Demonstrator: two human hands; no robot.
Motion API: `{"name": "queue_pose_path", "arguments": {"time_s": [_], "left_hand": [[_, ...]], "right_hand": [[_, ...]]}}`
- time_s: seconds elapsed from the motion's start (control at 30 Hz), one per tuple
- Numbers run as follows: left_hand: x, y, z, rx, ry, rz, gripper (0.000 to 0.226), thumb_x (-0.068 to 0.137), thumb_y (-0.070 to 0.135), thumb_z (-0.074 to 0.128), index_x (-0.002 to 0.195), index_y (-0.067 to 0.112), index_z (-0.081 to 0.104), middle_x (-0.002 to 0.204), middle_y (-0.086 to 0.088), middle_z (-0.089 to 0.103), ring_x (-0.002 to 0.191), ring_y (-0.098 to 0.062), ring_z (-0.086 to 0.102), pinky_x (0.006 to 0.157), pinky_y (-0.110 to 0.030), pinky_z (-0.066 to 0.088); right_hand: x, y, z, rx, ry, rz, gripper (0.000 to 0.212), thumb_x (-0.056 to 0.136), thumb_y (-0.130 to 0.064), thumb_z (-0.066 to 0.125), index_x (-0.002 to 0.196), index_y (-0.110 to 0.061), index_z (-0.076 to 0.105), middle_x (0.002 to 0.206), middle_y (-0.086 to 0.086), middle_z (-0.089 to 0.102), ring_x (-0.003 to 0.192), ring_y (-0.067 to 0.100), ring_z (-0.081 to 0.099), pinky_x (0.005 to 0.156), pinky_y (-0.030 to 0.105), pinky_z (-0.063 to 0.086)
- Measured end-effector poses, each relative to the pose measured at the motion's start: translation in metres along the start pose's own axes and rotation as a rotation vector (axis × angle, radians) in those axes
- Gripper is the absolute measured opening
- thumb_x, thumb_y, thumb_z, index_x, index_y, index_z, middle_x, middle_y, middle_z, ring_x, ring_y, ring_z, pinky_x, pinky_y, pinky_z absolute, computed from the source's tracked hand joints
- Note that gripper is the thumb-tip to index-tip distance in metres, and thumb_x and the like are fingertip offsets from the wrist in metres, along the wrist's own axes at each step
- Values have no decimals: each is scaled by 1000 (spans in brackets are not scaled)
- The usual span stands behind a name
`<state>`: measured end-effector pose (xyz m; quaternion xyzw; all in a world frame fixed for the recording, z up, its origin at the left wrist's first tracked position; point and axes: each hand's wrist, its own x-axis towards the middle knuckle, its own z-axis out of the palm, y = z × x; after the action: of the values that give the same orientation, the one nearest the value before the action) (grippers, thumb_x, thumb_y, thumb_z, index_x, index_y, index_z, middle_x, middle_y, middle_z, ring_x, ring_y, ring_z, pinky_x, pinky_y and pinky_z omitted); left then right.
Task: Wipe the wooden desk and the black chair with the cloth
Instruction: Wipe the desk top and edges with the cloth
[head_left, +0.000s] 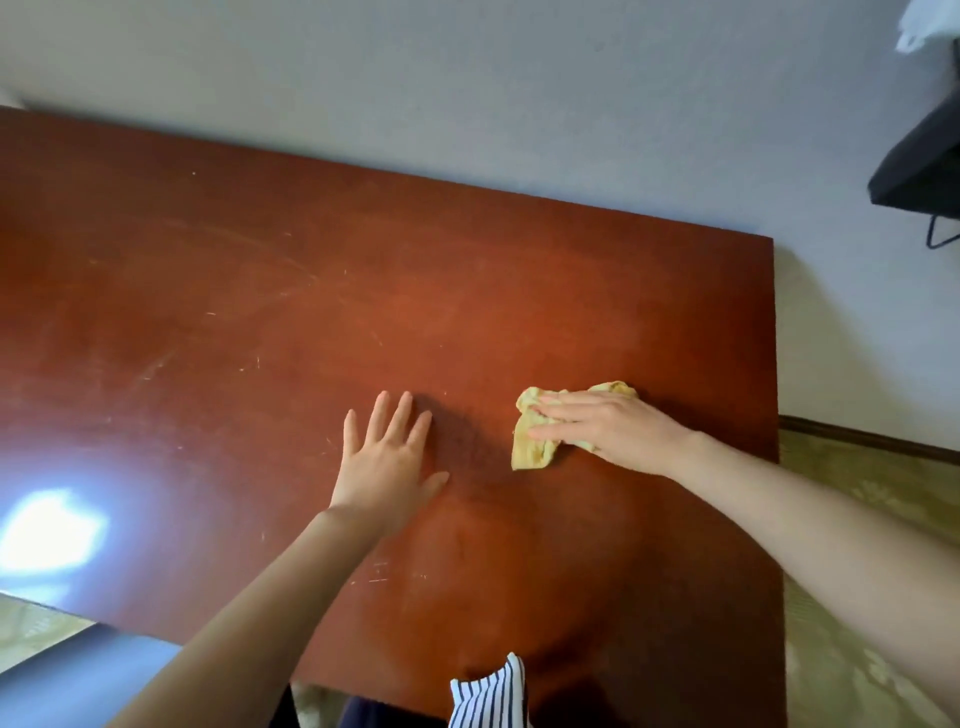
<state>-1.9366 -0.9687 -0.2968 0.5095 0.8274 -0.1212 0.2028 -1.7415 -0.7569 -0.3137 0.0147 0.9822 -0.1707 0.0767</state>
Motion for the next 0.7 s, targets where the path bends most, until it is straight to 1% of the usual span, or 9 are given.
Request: {"name": "queue_pose_path", "arguments": {"time_s": [0.07, 0.17, 0.27, 0.33, 0.4, 0.47, 0.53, 0.63, 0.7], "left_hand": [[-6, 2, 5, 74, -37, 17, 86, 89, 69, 29, 152, 20, -4, 159, -4, -16, 143, -29, -22, 111, -58, -10], [-13, 7, 14, 112, -67, 15, 97, 84, 77, 27, 151, 18, -12, 158, -5, -19, 142, -29, -26, 108, -60, -15], [-16, 10, 18, 97, -81, -7, 100, 83, 78, 29, 150, 18, -16, 158, -5, -19, 145, -26, -17, 109, -60, -14], [-15, 9, 17, 82, -79, -7, 99, 84, 76, 31, 150, 18, -14, 159, -4, -17, 146, -24, -11, 110, -60, -11], [-13, 7, 14, 74, -91, 4, 96, 85, 73, 33, 151, 19, -11, 159, -4, -15, 147, -24, -8, 110, -60, -10], [-12, 5, 10, 70, -113, 20, 94, 86, 71, 35, 151, 20, -10, 159, -3, -13, 147, -23, -7, 110, -60, -10], [-11, 3, 7, 76, -124, 41, 91, 88, 68, 35, 151, 20, -9, 159, -3, -13, 147, -23, -6, 110, -59, -10], [-10, -4, 4, 97, -139, 90, 83, 92, 61, 31, 151, 20, -9, 159, -4, -14, 147, -24, -5, 112, -56, -9], [-8, -9, 3, 82, -171, 117, 78, 95, 56, 30, 151, 20, -10, 159, -3, -17, 147, -23, -7, 114, -54, -6]], "right_hand": [[14, 11, -5, -3, 21, 125, 54, 94, -2, 52, 139, -30, 44, 150, -3, 34, 139, 13, 30, 112, 35, 32], [40, 16, -8, 14, 137, 368, 47, 96, -9, 51, 137, -31, 47, 148, -2, 39, 138, 18, 34, 107, 36, 35], [67, 5, 0, 91, 321, 656, 46, 95, -5, 50, 135, -27, 51, 145, 0, 43, 136, 20, 36, 105, 32, 34], [84, -13, 11, 156, 438, 785, 47, 92, 2, 50, 134, -20, 53, 143, 4, 46, 136, 22, 36, 109, 30, 28], [93, -33, 19, 186, 501, 863, 47, 90, 4, 51, 133, -16, 54, 140, 7, 49, 136, 24, 36, 111, 32, 27], [96, -52, 25, 168, 515, 804, 46, 88, 5, 55, 130, -14, 56, 135, 9, 54, 132, 27, 41, 110, 37, 31], [92, -67, 31, 121, 468, 660, 45, 87, 5, 57, 128, -13, 58, 130, 9, 58, 128, 30, 46, 107, 39, 35], [79, -86, 40, 106, 379, 524, 46, 88, 4, 57, 130, -15, 57, 133, 7, 56, 130, 28, 44, 108, 38, 36], [66, -100, 46, 126, 382, 476, 46, 86, 6, 58, 128, -14, 59, 133, 8, 56, 129, 28, 46, 107, 38, 36]]}}
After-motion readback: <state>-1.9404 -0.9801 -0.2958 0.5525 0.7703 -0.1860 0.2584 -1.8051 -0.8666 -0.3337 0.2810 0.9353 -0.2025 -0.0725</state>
